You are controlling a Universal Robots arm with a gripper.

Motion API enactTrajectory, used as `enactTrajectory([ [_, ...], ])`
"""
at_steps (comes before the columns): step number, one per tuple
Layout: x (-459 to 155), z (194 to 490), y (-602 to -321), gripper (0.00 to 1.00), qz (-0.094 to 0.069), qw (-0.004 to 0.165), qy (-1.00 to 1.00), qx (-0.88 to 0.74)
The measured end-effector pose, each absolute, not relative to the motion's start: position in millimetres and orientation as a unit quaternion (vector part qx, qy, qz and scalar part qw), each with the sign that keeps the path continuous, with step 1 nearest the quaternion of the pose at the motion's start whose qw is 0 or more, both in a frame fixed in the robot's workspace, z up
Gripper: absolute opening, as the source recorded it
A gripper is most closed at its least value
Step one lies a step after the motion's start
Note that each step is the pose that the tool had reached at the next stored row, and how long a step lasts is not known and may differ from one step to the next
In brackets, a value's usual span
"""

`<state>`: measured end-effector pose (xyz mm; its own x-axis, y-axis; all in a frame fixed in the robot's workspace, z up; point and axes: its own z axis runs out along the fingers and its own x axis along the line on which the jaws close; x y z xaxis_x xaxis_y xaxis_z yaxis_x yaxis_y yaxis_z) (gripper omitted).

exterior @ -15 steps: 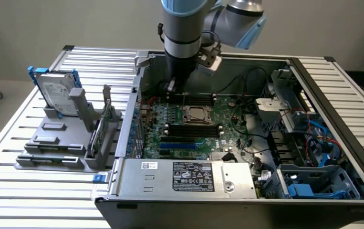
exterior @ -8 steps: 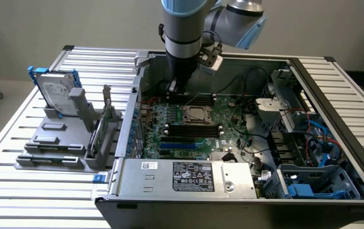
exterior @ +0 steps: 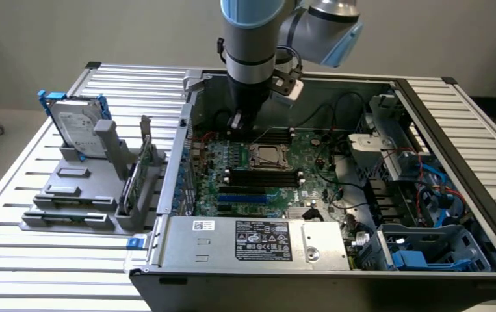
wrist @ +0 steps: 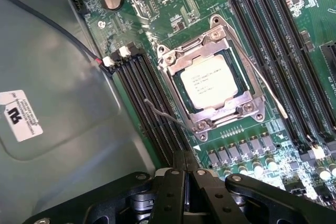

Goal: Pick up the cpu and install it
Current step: 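Close the cpu cover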

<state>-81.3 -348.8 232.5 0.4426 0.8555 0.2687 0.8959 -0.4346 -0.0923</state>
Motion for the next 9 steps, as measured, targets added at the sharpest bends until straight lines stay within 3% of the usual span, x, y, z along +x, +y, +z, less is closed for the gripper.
enactTrajectory([
  [9, -73.3, 217.6, -348.8, 0.11, -0.091, 0.109, -0.518, -0.844],
])
